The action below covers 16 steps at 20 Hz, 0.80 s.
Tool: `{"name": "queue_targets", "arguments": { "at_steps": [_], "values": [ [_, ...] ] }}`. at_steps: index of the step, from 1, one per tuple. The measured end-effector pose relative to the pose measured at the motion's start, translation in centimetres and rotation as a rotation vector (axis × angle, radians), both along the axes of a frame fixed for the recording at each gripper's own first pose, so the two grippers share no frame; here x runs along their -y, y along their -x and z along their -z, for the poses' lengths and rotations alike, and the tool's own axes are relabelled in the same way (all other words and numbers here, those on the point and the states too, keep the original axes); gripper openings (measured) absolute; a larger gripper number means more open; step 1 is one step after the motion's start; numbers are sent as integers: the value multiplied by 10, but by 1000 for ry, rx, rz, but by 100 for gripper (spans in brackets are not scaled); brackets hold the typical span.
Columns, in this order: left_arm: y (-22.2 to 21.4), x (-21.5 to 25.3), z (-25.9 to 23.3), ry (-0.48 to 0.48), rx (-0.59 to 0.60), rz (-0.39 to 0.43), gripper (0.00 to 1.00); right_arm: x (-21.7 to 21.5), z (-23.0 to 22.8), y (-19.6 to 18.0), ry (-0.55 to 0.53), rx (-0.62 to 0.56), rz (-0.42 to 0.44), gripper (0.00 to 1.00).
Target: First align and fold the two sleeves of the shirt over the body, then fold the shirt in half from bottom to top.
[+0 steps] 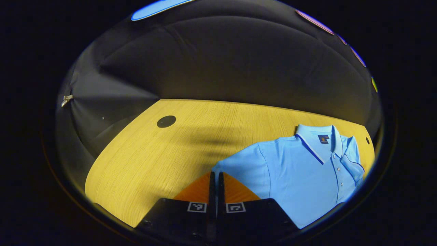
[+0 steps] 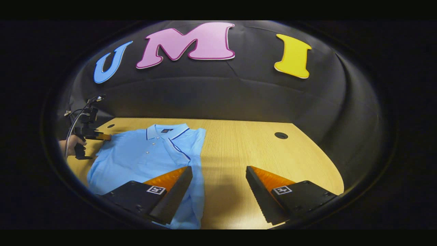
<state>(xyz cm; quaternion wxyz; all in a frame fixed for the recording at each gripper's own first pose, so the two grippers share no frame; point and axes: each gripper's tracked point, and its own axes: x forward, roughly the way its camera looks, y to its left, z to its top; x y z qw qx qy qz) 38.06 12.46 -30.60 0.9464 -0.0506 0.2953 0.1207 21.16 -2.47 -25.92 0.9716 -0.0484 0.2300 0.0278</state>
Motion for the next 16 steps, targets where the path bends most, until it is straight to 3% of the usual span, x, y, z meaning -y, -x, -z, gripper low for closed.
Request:
{"name": "queue_targets", "arguments": {
  "at_steps": [5, 11, 15, 16],
  "values": [
    [-5, 23, -29, 10, 42, -42, 6, 5, -1, 13, 0, -1, -1, 97],
    [-27, 133, -77, 140, 127, 117, 6, 13, -3, 29, -27, -9, 51, 98],
    [-20, 212, -91, 257, 160, 245, 5, 18, -4, 41, -46, -12, 76, 97],
    [-15, 224, -99, 287, 186, 272, 23, 19, -5, 45, -43, -10, 79, 98]
  ]
}}
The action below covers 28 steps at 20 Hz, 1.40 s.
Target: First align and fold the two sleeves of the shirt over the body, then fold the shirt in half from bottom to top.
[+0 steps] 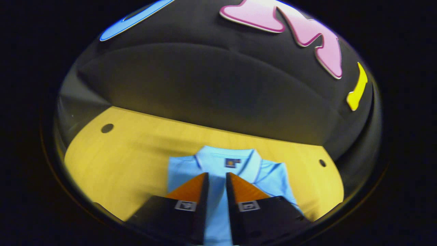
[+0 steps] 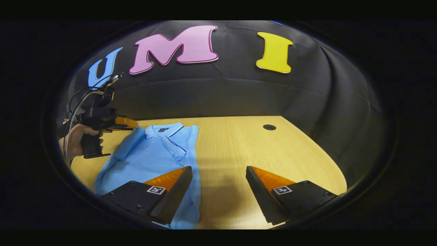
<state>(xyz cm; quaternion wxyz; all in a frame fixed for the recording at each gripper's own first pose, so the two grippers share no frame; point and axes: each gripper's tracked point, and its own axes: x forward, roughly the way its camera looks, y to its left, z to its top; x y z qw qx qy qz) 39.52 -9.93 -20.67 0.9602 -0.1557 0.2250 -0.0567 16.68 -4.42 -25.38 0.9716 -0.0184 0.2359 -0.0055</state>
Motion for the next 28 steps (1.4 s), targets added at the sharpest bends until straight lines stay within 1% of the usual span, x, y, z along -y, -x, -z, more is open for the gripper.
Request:
{"name": "queue_targets", "arguments": {
  "at_steps": [2, 4, 6, 9, 14, 17, 19, 21, 22, 25, 28],
  "values": [
    [21, 1, -21, 6, 66, 29, 61, 3, -2, 11, 1, 1, 6, 98],
    [52, -19, -36, -63, 118, 22, 99, 2, -5, 27, -12, -3, 14, 98],
    [98, -42, -40, -136, 134, 13, 97, -1, -5, 45, -24, -11, 18, 98],
    [184, -73, -28, -190, 95, 8, 97, -9, 1, 82, -29, -43, 16, 98],
    [322, -98, 18, -233, -35, 2, 97, -32, 15, 151, -50, -137, -4, 98],
    [383, -93, 48, -223, -108, -2, 97, -45, 21, 188, -53, -187, -24, 98],
    [411, -79, 71, -200, -165, 6, 97, -46, 26, 204, -18, -194, -23, 97],
    [426, -59, 88, -156, -200, 20, 97, -56, 36, 216, -34, -217, -33, 97],
    [431, -53, 97, -153, -215, 19, 98, -60, 42, 220, -48, -229, -31, 98],
    [429, -48, 117, -170, -263, -9, 98, -65, 61, 226, -73, -275, -12, 98],
    [427, -49, 133, -194, -302, -31, 97, -68, 76, 231, -71, -307, -2, 98]
  ]
}}
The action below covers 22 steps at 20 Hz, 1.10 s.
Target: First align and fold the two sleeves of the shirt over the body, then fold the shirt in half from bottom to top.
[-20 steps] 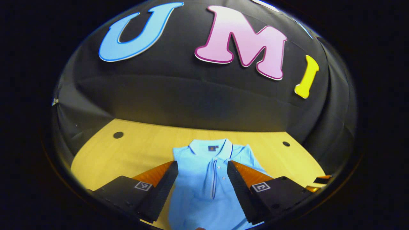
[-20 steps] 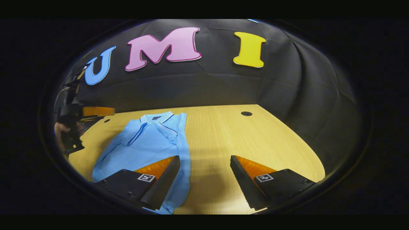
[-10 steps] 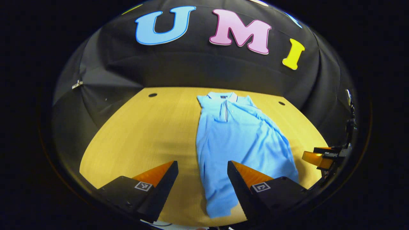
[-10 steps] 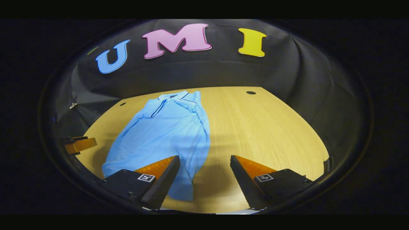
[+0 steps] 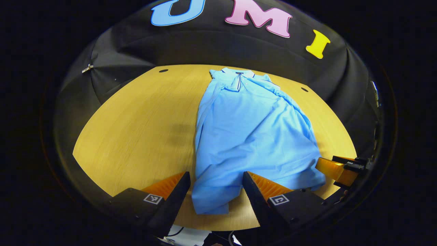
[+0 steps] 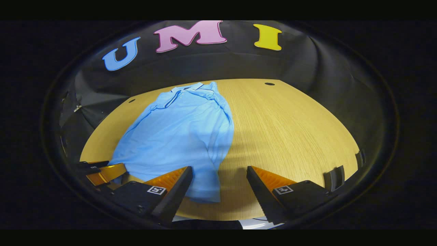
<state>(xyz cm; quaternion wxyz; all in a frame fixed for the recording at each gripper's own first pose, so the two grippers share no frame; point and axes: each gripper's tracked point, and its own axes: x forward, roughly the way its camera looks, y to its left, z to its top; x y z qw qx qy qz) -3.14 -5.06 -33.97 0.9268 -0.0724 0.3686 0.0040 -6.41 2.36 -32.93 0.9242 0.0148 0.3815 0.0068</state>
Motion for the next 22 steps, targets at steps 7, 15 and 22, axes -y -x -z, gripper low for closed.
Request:
{"name": "queue_targets", "arguments": {
  "at_steps": [7, 15, 22],
  "values": [
    [-6, 6, 4, -76, 18, 48, 94, -24, 9, 0, 70, -6, -118, 79],
    [-21, 27, 0, -4, 70, 77, 16, -45, 10, -18, -25, 8, -180, 2],
    [-29, 32, -27, 47, 118, 108, 6, -48, -14, -43, -83, 125, -183, 5]
  ]
}}
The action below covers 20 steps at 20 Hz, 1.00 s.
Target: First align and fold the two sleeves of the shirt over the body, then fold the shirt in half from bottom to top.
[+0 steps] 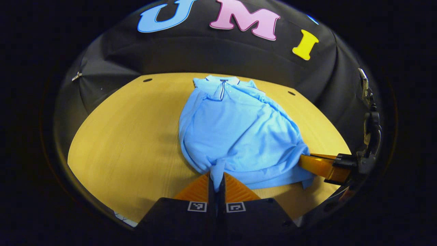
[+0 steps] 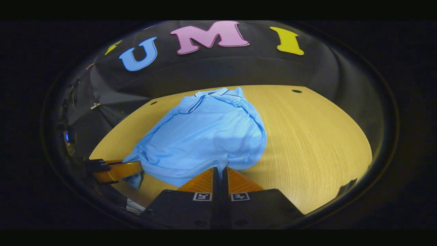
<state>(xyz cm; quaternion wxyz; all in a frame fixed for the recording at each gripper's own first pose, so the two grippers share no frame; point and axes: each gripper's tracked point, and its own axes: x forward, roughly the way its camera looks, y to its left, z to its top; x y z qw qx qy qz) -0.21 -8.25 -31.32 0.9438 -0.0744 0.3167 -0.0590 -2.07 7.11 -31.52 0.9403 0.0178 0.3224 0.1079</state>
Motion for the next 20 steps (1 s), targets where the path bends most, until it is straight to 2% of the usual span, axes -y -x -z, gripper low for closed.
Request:
{"name": "queue_targets", "arguments": {
  "at_steps": [1, 2, 5, 6, 7, 9, 12, 13, 14, 15, 17, 19, 20],
  "values": [
    [-1, 0, -7, 6, 1, -3, 6, -1, -7, -4, -3, 20, -1, 11],
    [-3, 0, -16, 13, 5, -5, 6, -2, -14, -10, -13, 38, 4, 10],
    [-20, 2, -45, 47, 46, -8, 6, -1, -39, -35, -41, 100, 33, 5],
    [-29, 3, -54, 54, 63, -7, 6, 0, -46, -45, -44, 118, 34, 0],
    [-39, 5, -65, 62, 80, -3, 6, 2, -52, -54, -40, 135, 35, 11],
    [-61, 6, -85, 66, 121, 5, 6, 3, -67, -77, -40, 176, 34, 8],
    [-103, 9, -103, 43, 186, 23, 6, 4, -81, -117, -38, 220, 31, 5],
    [-118, 8, -106, 32, 199, 23, 6, 4, -80, -131, -39, 221, 36, 0],
    [-135, 7, -110, 31, 211, 17, 11, 3, -84, -148, -49, 230, 42, 5],
    [-153, 7, -114, 41, 224, 7, 6, 0, -89, -165, -54, 249, 46, 4],
    [-189, 1, -126, 66, 252, -23, 6, -4, -99, -203, -42, 296, 35, 0],
    [-224, -9, -135, 74, 274, -53, 6, -10, -109, -236, -39, 332, 19, 0],
    [-244, -12, -140, 88, 286, -60, 6, -12, -112, -254, -38, 349, 13, 5]
  ]
}}
